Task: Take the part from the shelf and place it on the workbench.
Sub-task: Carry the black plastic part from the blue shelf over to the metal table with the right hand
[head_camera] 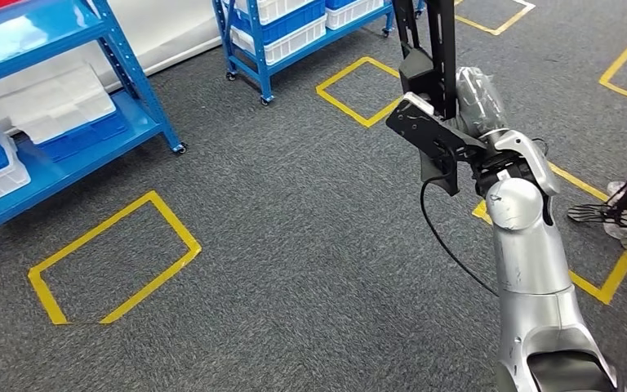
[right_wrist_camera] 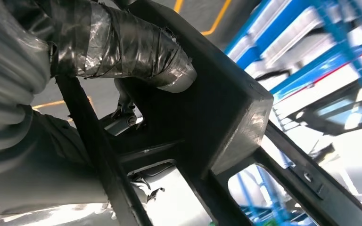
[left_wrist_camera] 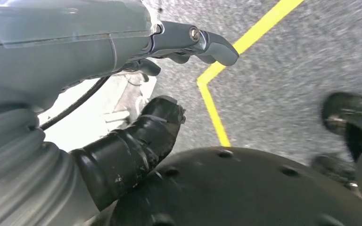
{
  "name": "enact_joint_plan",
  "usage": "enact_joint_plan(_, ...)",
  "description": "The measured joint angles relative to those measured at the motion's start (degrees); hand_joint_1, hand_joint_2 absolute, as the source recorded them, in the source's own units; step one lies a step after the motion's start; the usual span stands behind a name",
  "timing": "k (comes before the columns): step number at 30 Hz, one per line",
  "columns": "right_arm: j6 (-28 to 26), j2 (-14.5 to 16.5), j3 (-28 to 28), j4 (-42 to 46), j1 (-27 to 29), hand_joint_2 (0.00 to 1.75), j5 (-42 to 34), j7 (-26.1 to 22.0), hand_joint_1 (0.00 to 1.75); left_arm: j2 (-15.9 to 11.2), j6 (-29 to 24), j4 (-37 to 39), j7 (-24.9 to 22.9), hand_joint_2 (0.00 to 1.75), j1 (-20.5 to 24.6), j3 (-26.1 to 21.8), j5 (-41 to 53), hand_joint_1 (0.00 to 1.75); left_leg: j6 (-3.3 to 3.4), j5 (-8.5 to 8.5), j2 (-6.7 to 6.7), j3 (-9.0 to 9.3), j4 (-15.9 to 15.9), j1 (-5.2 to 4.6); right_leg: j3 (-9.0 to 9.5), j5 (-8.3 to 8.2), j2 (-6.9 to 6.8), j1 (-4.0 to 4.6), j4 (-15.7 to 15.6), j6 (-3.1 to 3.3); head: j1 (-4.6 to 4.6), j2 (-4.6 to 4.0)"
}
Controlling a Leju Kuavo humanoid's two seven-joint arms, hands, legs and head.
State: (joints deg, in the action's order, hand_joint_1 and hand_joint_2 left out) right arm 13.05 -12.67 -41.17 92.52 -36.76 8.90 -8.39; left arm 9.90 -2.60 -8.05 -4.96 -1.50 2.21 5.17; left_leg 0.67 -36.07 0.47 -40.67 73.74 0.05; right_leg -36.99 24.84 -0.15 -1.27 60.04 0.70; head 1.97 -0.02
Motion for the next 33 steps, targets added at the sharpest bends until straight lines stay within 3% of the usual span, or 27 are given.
enact_joint_plan(1,0.1,-0.5,0.3,0.0,0.1,1.75,0.1,-0.2,1.75,0.0,-0.1,0.0,0.0,1.75,0.0,0.0,-0.1,0.0,0.41,0.13,-0.08,0.6,1.8,-0.1,-0.93,-0.76,0.78,0.25,0.0,0.05,0.0,0.0)
enact_joint_plan(2,0.1,-0.9,0.6,0.0,0.2,1.75,0.3,-0.2,1.75,0.0,-0.1,0.0,0.0,1.75,0.0,0.0,-0.2,0.0,0.96,1.35,-0.24,2.04,1.7,-0.29,-1.82,-1.51,1.58,0.45,0.1,0.07,0.0,0.0)
enact_joint_plan(3,0.2,-1.2,0.8,0.0,0.3,1.75,0.7,-0.3,1.75,0.0,-0.1,0.0,0.0,1.75,0.1,0.0,-0.4,0.0,1.61,3.02,-0.65,4.36,-0.3,-0.59,-2.63,-2.24,2.37,0.61,0.1,0.06,0.0,0.0)
enact_joint_plan(4,0.1,-1.4,0.9,0.0,0.3,1.75,1.3,-0.2,1.75,-0.1,-0.2,0.0,0.0,1.75,0.1,0.0,-0.6,0.0,2.35,4.14,-1.63,7.47,-3.9,-0.97,-3.3,-2.93,3.06,0.63,0.1,0.02,0.02,0.0)
enact_joint_plan(6,-0.1,-1.4,1.0,0.0,0.3,1.75,2.6,0.2,1.75,-0.2,-0.2,0.0,-0.1,1.75,0.2,0.0,-1.0,0.0,3.41,3.97,-3.71,13.55,-12.6,-1.68,-4.15,-4.37,4.36,0.62,0.0,-0.25,0.03,0.0)
enact_joint_plan(8,-0.6,-1.4,1.0,0.0,0.4,1.75,3.4,0.6,1.75,-0.3,-0.3,0.0,-0.3,1.75,0.3,0.0,-1.3,0.0,3.68,3.39,-4.26,15.96,-17.1,-2.08,-4.43,-6.08,5.5,0.39,-0.9,-0.86,0.01,0.0)
enact_joint_plan(10,-1.2,-1.6,1.0,0.0,0.7,1.75,3.6,0.6,1.75,-0.3,-0.3,0.0,-0.5,1.75,0.5,0.0,-1.4,0.0,3.87,5.15,-3.05,15.56,-18.3,-1.83,-4.76,-6.87,5.5,0.37,-1.7,-1.43,0.02,0.0)
enact_joint_plan(11,-1.3,-1.7,1.0,0.0,0.9,1.75,3.7,0.6,1.75,-0.3,-0.3,0.0,-0.5,1.75,0.7,0.0,-1.4,0.0,4.15,6.21,-2.29,15.13,-19.0,-1.69,-5.18,-5.55,4.58,0.47,-1.2,-1.61,0.04,0.0)
enact_joint_plan(12,-1.5,-1.9,1.1,0.0,1.0,1.75,3.7,0.6,1.75,-0.3,-0.4,0.0,-0.6,1.75,0.7,0.0,-1.5,0.0,4.29,7.26,-1.45,14.47,-19.4,-1.54,-5.77,-2.94,3.28,0.55,0.5,-1.75,0.05,0.0)
enact_joint_plan(14,-1.8,-2.0,1.1,0.0,1.2,1.75,3.9,0.6,1.75,-0.3,-0.5,0.0,-0.7,1.75,0.6,0.0,-1.6,0.0,4.37,8.7,0.12,12.52,-19.2,-1.64,-7.1,3.4,1.12,0.25,7.1,-2.25,0.04,0.0)
enact_joint_plan(15,-1.9,-2.1,1.1,0.0,1.3,1.75,4.0,0.5,1.75,-0.3,-0.6,0.0,-0.7,1.75,0.5,0.0,-1.6,0.0,4.17,9.28,1.01,11.33,-18.8,-1.61,-7.56,4.86,0.72,-0.06,10.9,-2.64,0.03,0.0)
enact_joint_plan(16,-1.9,-2.1,1.1,0.0,1.5,1.75,4.0,0.5,1.75,-0.4,-0.7,0.0,-0.7,1.75,0.5,0.0,-1.6,0.0,3.99,9.78,1.89,10.06,-18.3,-1.56,-7.61,4.68,0.49,-0.43,13.9,-3.07,0.03,0.0)
enact_joint_plan(17,-1.9,-2.2,1.1,0.0,1.8,1.75,4.1,0.5,1.75,-0.4,-0.8,0.0,-0.7,1.75,0.4,0.0,-1.6,0.0,3.76,10.21,2.73,8.73,-17.6,-1.47,-7.03,3.25,0.3,-0.83,15.5,-3.54,0.03,0.0)
enact_joint_plan(18,-2.0,-2.2,1.1,0.0,2.0,1.75,4.2,0.4,1.75,-0.4,-1.0,0.0,-0.7,1.75,0.4,0.0,-1.6,0.0,3.46,10.56,3.5,7.33,-16.8,-1.35,-5.46,1.48,-0.08,-1.29,15.2,-4.09,0.03,0.0)
enact_joint_plan(19,-2.0,-2.2,1.1,0.0,2.2,1.75,4.2,0.4,1.75,-0.5,-1.1,0.0,-0.7,1.75,0.4,0.0,-1.6,0.0,3.12,10.81,4.13,6.08,-15.9,-1.27,-2.89,0.73,-0.99,-1.76,12.9,-4.69,0.04,0.0)
enact_joint_plan(20,-2.0,-2.2,1.1,0.0,2.4,1.75,4.3,0.3,1.75,-0.6,-1.2,0.0,-0.7,1.75,0.5,0.0,-1.6,0.0,2.74,10.95,4.61,4.89,-14.9,-1.25,0.31,1.5,-2.21,-1.86,9.1,-5.19,0.03,0.0)
enact_joint_plan(22,-2.1,-2.1,1.2,0.0,2.6,1.75,4.3,0.3,1.75,-0.9,-1.3,0.0,-0.7,1.75,0.5,0.0,-1.6,0.0,2.01,11.17,5.39,3.52,-13.3,-1.32,4.77,4.64,-3.99,-1.55,2.8,-4.69,-0.03,0.0)
enact_joint_plan(23,-2.1,-2.0,1.2,0.1,2.7,1.75,4.3,0.3,1.75,-0.9,-1.3,0.0,-0.7,1.75,0.5,0.0,-1.6,0.0,1.77,11.25,5.63,3.24,-12.9,-1.35,5.54,5.67,-4.2,-1.2,1.2,-4.15,-0.07,0.0)
enact_joint_plan(24,-2.1,-2.0,1.2,0.1,2.8,1.75,4.3,0.3,1.75,-1.0,-1.3,0.1,-0.7,1.75,0.5,0.0,-1.6,0.0,1.64,11.35,5.8,3.22,-12.8,-1.35,5.45,5.81,-4.06,-1.12,1.0,-3.58,-0.08,0.0)
enact_joint_plan(26,-2.2,-2.0,1.2,0.1,2.8,1.75,4.3,0.3,1.75,-1.0,-1.3,0.0,-0.7,1.75,0.5,0.0,-1.6,0.0,1.59,11.44,5.9,3.21,-12.7,-1.35,5.35,5.74,-4.03,-1.14,1.0,-3.47,-0.06,0.0)
enact_joint_plan(28,-2.2,-2.0,1.2,0.0,2.9,1.75,4.3,0.3,1.75,-1.0,-1.3,0.1,-0.7,1.75,0.5,0.0,-1.6,0.0,1.19,11.92,6.31,2.95,-12.8,-0.96,4.76,5.13,-3.48,-0.85,1.0,-2.62,-0.07,0.0)
enact_joint_plan(29,-2.2,-2.0,1.2,0.0,2.9,1.75,4.3,0.3,1.75,-1.0,-1.3,0.1,-0.7,1.75,0.4,0.0,-1.6,0.0,0.77,9.82,5.03,2.24,-11.2,-0.65,3.81,4.19,-2.8,-0.64,1.0,-1.8,-0.08,0.0)
enact_joint_plan(31,-2.3,-2.0,1.2,0.0,2.9,1.75,4.3,0.2,1.75,-1.0,-1.3,0.1,-0.7,1.75,0.1,0.0,-1.6,0.0,0.3,3.48,1.83,0.42,-5.0,-0.21,1.4,1.97,-1.07,-0.14,0.9,-0.37,-0.09,0.0)
enact_joint_plan(32,-2.3,-1.9,1.2,0.0,2.9,1.75,4.3,0.2,1.75,-1.0,-1.3,0.1,-0.7,1.75,0.0,0.0,-1.6,0.0,0.45,0.03,0.16,-0.33,-0.9,-0.22,0.17,0.85,-0.13,0.14,0.9,0.03,-0.1,0.0)
enact_joint_plan(33,-2.3,-1.9,1.2,0.0,3.0,1.75,4.3,0.2,1.75,-1.0,-1.3,0.1,-0.7,1.75,0.0,0.0,-1.6,0.0,0.89,-0.69,-0.08,-0.24,1.6,-0.36,-0.77,0.09,0.62,0.4,0.9,0.16,-0.09,0.0)
